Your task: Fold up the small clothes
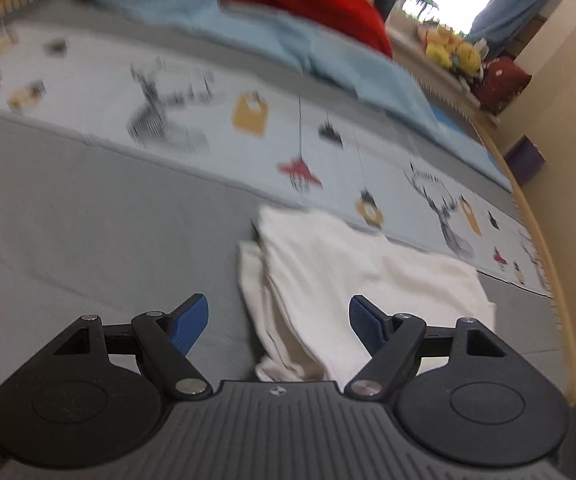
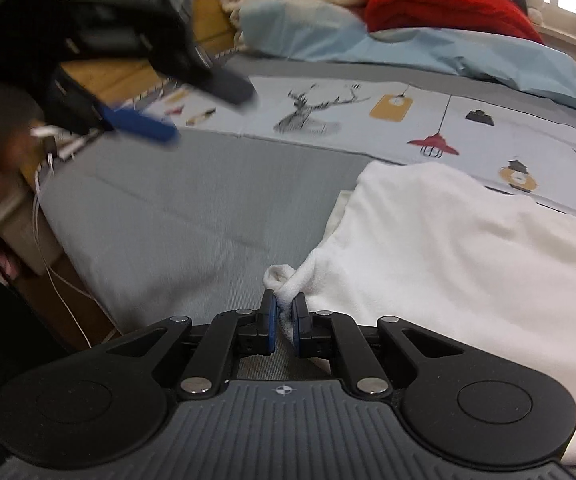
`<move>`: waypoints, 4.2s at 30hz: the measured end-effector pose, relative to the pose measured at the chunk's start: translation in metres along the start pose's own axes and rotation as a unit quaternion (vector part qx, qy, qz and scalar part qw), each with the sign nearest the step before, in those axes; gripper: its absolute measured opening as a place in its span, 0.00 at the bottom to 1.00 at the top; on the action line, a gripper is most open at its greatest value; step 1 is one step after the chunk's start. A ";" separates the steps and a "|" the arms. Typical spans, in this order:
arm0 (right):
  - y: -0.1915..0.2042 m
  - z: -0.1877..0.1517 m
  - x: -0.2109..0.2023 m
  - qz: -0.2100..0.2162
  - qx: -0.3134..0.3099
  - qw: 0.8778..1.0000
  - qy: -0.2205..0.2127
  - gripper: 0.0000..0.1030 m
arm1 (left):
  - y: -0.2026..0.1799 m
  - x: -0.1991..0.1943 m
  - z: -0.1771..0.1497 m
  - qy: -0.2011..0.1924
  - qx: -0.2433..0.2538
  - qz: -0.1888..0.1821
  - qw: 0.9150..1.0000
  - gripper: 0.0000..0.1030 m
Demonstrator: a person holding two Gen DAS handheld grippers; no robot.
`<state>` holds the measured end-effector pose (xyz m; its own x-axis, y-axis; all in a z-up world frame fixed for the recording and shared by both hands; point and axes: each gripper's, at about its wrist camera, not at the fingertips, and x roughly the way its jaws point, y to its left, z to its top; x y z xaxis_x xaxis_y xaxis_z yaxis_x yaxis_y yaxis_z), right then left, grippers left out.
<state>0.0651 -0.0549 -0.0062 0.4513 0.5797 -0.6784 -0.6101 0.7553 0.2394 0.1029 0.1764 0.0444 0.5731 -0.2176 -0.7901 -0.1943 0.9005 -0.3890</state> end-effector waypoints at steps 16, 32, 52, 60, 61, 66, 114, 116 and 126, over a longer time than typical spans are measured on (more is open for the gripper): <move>-0.029 0.006 -0.047 0.033 0.022 0.998 -0.038 0.07 | 0.001 0.130 0.004 0.162 -0.118 -0.021 0.980 0.84; -0.025 0.009 -0.058 0.089 0.013 0.995 -0.052 0.06 | -0.022 0.103 0.004 0.087 -0.057 -0.022 0.994 0.15; -0.086 0.002 -0.118 0.077 0.075 0.989 -0.103 0.06 | -0.123 0.069 0.005 0.011 0.020 -0.026 0.999 0.15; -0.152 -0.024 -0.172 0.013 0.113 0.986 -0.119 0.06 | -0.220 0.103 -0.018 0.013 0.067 -0.081 0.994 0.15; -0.160 -0.028 -0.179 0.004 0.119 0.985 -0.123 0.06 | -0.231 0.106 -0.022 0.012 0.070 -0.089 0.993 0.15; -0.190 -0.047 -0.206 -0.039 0.151 0.978 -0.140 0.06 | -0.273 0.121 -0.039 0.008 0.089 -0.130 0.987 0.15; -0.344 0.011 -0.053 -0.195 0.316 0.928 0.034 0.40 | -0.160 0.135 -0.033 0.077 0.174 -0.068 0.979 0.43; -0.342 0.013 -0.050 -0.200 0.307 0.930 0.034 0.15 | -0.162 0.137 -0.034 0.079 0.181 -0.069 0.978 0.43; -0.346 0.014 -0.084 -0.254 0.314 0.914 -0.044 0.11 | -0.164 0.135 -0.036 0.079 0.180 -0.077 0.977 0.43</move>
<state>0.2476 -0.3610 -0.0228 0.6397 0.1069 -0.7612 0.1743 0.9443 0.2790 0.1835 -0.0144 -0.0155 0.4387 -0.3915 -0.8089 0.1941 0.9201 -0.3401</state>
